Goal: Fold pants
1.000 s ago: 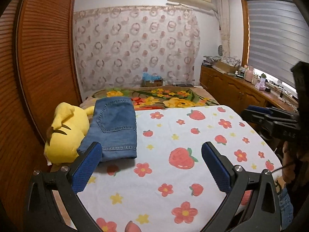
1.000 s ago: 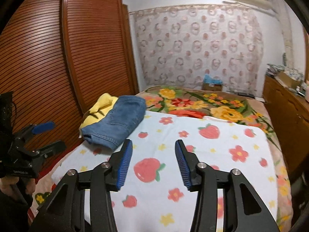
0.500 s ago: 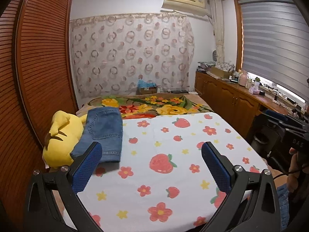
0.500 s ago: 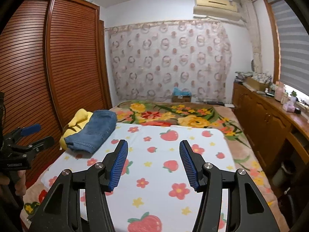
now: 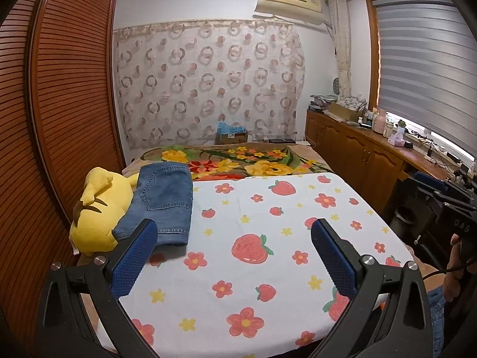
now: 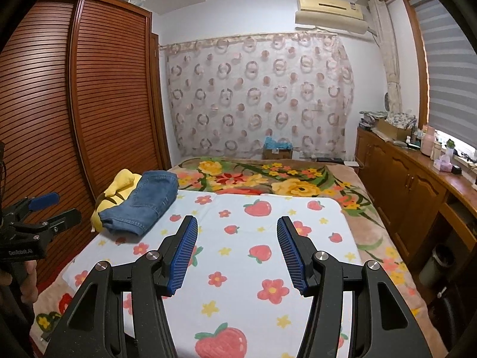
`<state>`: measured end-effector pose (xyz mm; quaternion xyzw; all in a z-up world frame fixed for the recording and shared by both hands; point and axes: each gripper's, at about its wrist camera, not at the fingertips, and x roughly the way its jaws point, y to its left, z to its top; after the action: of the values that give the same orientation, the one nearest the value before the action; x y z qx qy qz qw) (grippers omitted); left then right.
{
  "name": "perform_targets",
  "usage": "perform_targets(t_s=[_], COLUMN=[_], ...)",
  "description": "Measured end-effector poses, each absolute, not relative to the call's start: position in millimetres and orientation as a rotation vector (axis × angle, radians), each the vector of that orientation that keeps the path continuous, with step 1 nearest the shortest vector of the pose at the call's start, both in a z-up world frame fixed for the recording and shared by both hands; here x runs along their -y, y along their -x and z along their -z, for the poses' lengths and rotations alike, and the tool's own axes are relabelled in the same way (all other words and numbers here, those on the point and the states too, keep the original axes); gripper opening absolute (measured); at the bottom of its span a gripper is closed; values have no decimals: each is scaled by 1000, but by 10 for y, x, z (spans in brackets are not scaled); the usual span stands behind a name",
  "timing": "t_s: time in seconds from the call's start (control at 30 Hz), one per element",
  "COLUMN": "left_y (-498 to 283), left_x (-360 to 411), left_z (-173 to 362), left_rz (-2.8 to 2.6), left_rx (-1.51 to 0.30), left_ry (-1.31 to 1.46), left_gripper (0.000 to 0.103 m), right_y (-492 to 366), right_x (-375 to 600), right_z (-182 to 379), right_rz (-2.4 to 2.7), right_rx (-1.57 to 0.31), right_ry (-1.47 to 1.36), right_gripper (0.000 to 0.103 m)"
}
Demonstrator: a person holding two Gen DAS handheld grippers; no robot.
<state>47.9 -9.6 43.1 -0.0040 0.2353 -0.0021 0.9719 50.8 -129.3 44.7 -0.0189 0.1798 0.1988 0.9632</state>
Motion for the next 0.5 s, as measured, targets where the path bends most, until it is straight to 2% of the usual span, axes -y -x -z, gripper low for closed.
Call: perform_targets(t_s=[0.5], left_y=[-470], left_x=[94], left_z=[-425], left_rz=[3], left_rx=[-475], left_ry=[8], left_gripper=[103], right_y=[-541], right_x=[1370], right_z=[-444], right_rz=[-401], right_rx=[-363], right_ry=[40], right_gripper=[58])
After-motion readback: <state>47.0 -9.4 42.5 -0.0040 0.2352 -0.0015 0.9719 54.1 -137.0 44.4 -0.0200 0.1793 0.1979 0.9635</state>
